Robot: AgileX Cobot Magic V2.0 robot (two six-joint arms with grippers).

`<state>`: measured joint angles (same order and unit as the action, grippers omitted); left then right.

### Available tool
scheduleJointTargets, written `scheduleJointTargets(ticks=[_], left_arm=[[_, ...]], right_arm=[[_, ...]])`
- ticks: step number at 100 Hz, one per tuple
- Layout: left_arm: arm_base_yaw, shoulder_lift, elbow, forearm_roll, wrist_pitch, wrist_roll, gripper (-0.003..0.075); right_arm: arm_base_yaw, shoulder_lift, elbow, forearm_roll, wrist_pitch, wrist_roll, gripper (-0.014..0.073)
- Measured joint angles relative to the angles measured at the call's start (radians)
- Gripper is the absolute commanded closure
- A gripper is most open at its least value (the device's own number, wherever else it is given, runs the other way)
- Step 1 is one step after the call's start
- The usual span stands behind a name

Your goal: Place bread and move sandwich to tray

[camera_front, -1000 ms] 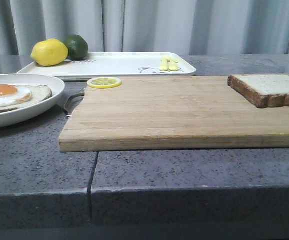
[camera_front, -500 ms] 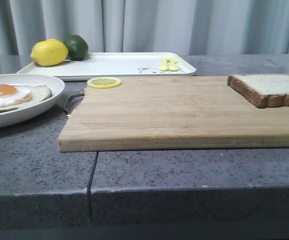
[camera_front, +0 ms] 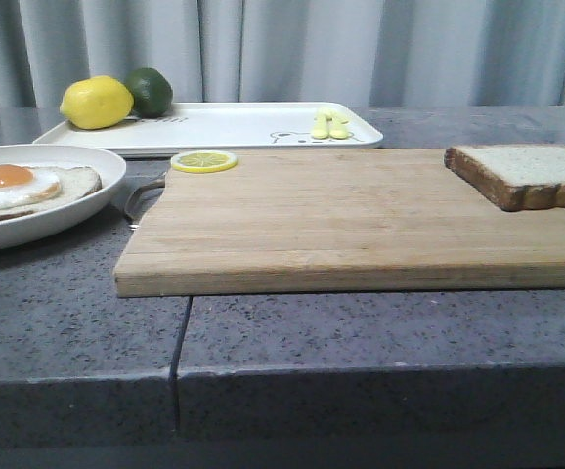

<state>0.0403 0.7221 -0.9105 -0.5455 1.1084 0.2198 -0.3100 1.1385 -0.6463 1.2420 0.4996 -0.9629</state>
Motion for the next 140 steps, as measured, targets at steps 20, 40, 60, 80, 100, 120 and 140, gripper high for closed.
scheduleJointTargets(ticks=[20,40,60,80,100,120,140], left_arm=[[0.000,0.000,0.000,0.000,0.000,0.000,0.0102],[0.000,0.000,0.000,0.000,0.000,0.000,0.0102],[0.000,0.000,0.000,0.000,0.000,0.000,0.0102],[0.000,0.000,0.000,0.000,0.000,0.000,0.0102],[0.000,0.000,0.000,0.000,0.000,0.000,0.0102],[0.000,0.000,0.000,0.000,0.000,0.000,0.0102],[0.000,0.000,0.000,0.000,0.000,0.000,0.0102]], right_arm=[[0.000,0.084,0.000,0.075,-0.007,-0.077,0.0120],[0.000,0.143,0.000,0.144,-0.019,-0.143,0.0120],[0.000,0.176,0.000,0.156,-0.023,-0.159,0.0120],[0.000,0.176,0.000,0.156,-0.033,-0.159,0.0120],[0.000,0.176,0.000,0.196,-0.036,-0.173,0.0120],[0.000,0.183,0.000,0.211,-0.036,-0.183,0.0120],[0.000,0.226,0.000,0.215,-0.012,-0.183,0.0120]])
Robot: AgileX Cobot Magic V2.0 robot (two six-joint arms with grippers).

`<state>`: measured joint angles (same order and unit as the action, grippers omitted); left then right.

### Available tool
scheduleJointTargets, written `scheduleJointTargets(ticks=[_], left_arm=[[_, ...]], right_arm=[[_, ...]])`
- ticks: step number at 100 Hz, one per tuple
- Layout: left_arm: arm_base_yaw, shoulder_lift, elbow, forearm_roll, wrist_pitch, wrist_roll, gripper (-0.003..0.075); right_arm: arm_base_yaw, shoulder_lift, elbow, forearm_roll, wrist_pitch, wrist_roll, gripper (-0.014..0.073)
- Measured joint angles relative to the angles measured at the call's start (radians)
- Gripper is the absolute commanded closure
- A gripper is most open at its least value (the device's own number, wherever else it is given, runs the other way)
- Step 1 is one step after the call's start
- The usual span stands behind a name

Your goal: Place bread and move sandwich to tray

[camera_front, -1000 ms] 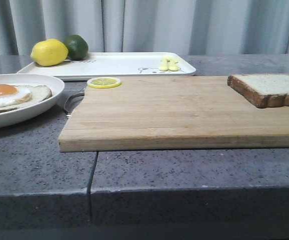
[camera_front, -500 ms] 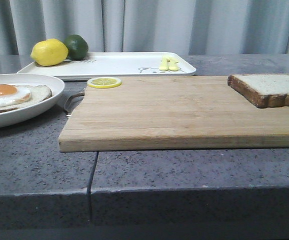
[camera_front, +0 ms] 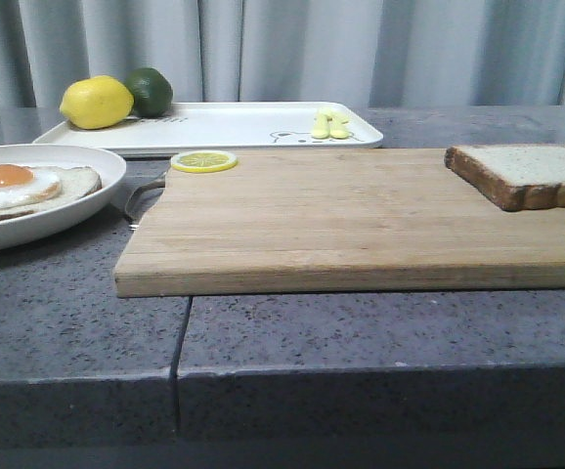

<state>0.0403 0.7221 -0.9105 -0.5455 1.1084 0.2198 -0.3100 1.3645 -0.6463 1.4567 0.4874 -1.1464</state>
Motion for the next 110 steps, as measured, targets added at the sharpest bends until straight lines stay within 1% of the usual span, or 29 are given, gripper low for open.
scheduleJointTargets(ticks=[38,60,72,81,88,95,106,110], left_arm=[[0.000,0.000,0.000,0.000,0.000,0.000,0.0102],[0.000,0.000,0.000,0.000,0.000,0.000,0.0102],[0.000,0.000,-0.002,0.000,0.000,0.000,0.0102],[0.000,0.000,-0.002,0.000,0.000,0.000,0.0102],[0.000,0.000,-0.002,0.000,0.000,0.000,0.0102],[0.000,0.000,-0.002,0.000,0.000,0.000,0.0102],[0.000,0.000,-0.002,0.000,0.000,0.000,0.0102],[0.000,0.000,-0.002,0.000,0.000,0.000,0.0102]], right_arm=[[0.000,0.052,-0.002,0.005,0.044,-0.002,0.0120],[0.000,0.086,-0.008,0.019,0.093,-0.004,0.0120],[0.000,0.099,-0.012,0.029,0.112,-0.006,0.0150],[0.000,0.107,-0.013,0.035,0.117,-0.007,0.0206],[0.000,0.109,-0.013,0.037,0.119,-0.007,0.0272],[0.000,0.112,-0.013,0.039,0.120,-0.007,0.0356],[-0.002,0.112,-0.013,0.047,0.127,-0.007,0.0521],[-0.002,0.112,-0.013,0.051,0.138,-0.007,0.0567]])
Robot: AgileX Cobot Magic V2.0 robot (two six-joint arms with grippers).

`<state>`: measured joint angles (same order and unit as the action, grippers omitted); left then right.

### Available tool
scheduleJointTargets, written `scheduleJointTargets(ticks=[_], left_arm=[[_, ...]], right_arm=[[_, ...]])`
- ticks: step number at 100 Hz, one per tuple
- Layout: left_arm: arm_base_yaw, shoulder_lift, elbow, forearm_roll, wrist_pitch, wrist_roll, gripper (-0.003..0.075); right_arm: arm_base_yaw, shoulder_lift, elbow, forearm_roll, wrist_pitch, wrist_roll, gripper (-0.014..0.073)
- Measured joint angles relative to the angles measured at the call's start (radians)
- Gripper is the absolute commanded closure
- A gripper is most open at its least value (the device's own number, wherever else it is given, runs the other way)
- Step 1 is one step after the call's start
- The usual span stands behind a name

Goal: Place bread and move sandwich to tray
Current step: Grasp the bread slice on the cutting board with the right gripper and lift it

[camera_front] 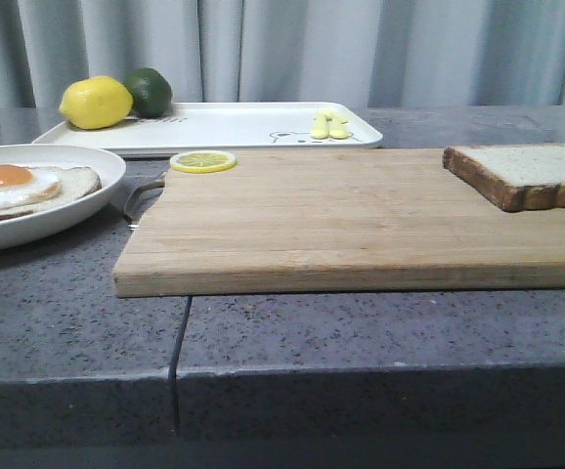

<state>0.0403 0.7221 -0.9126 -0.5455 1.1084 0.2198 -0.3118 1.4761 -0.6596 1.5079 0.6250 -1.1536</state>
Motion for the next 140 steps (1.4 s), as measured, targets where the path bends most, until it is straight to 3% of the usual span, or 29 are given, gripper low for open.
scheduleJointTargets(ticks=[10,51,69,92,140], left_arm=[[0.000,0.000,0.000,0.000,0.000,0.000,0.0102],[0.000,0.000,0.000,0.000,0.000,0.000,0.0102],[0.000,0.000,0.000,0.000,0.000,0.000,0.0102],[0.000,0.000,0.000,0.000,0.000,0.000,0.0102],[0.000,0.000,0.000,0.000,0.000,0.000,0.0102]], right_arm=[[0.000,0.000,0.000,0.002,0.007,0.002,0.0666],[0.002,-0.201,-0.024,-0.005,0.031,0.120,0.0652],[0.069,-0.302,-0.067,0.017,0.041,0.204,0.0652],[0.301,-0.322,-0.107,0.109,-0.015,0.244,0.0652],[0.828,-0.238,-0.228,0.302,-0.481,0.246,0.0652]])
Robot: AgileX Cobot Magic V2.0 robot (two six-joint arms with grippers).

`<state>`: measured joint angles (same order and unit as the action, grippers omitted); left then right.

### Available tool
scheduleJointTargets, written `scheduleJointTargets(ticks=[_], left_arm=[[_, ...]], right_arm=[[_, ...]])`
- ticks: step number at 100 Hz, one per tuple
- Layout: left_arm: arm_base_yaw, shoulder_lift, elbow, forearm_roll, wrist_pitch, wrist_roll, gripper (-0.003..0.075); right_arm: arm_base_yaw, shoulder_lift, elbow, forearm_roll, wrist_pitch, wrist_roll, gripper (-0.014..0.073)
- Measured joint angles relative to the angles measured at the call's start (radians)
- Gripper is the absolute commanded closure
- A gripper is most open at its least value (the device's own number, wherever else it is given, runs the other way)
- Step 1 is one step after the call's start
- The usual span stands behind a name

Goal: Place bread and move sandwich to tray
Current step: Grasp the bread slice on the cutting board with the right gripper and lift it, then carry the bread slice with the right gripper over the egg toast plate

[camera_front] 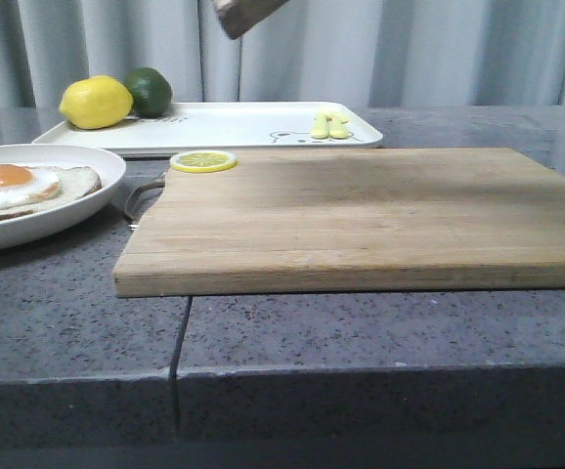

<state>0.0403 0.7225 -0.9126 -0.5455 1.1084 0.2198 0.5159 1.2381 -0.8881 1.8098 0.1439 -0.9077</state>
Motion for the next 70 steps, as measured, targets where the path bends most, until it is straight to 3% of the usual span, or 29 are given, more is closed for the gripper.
scheduleJointTargets(ticks=[34,70], left_arm=[[0.000,0.000,0.000,0.000,0.000,0.000,0.0102],[0.000,0.000,0.000,0.000,0.000,0.000,0.0102]], right_arm=[[0.209,0.278,-0.207,0.010,-0.047,0.001,0.0652],[0.317,0.527,-0.418,0.014,-0.081,0.081,0.0652]])
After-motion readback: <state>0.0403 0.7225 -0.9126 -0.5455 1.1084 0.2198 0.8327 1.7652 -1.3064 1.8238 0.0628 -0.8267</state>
